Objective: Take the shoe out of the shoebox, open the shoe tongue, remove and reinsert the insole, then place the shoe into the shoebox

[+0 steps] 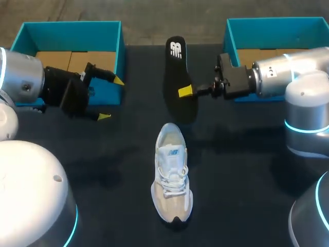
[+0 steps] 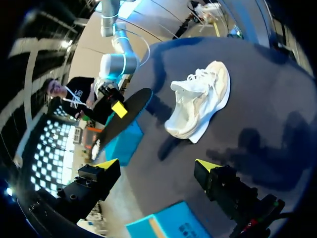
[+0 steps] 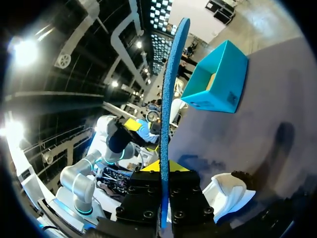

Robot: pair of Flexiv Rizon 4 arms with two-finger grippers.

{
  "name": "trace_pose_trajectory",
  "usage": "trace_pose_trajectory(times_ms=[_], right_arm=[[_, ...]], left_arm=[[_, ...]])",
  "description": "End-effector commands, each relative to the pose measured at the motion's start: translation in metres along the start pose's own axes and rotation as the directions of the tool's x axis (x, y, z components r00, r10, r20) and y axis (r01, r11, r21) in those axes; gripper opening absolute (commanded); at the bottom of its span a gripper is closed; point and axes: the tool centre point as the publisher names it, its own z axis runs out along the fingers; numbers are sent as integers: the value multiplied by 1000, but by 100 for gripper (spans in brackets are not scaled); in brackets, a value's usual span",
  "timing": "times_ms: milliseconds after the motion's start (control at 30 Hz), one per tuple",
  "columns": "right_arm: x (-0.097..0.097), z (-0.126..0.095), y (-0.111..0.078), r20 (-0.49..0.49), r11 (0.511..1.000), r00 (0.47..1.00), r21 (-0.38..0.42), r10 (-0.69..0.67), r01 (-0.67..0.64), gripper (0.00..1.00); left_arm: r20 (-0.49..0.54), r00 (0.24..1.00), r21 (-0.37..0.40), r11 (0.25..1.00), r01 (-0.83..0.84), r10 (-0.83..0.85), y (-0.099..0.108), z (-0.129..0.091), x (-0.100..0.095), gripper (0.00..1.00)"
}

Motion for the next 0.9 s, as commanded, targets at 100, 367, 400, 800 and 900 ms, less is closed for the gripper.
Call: trace_pose_trajectory(times_ms=[100, 367, 400, 800, 900], right_arm=[[-4, 5, -11, 25, 998, 999, -57, -34, 36, 0], [-7, 8, -19, 51, 995, 997, -76, -55, 59, 0], [-7, 8, -19, 51, 995, 997, -76, -55, 59, 0], [-12, 13, -19, 58, 992, 994, -83, -93, 98, 0], [-17, 16, -22, 51, 984, 989, -113, -135, 140, 0]], left_arm=[[-204, 949, 126, 955, 269, -240, 25, 9, 11, 100], [-228, 941, 130, 950, 283, -249, 23, 11, 12, 100], [-228, 941, 130, 950, 283, -249, 23, 11, 12, 100], [-317, 847, -17, 896, 444, -426, 13, 35, 20, 100], [-336, 802, -109, 866, 487, -493, 7, 43, 24, 100]])
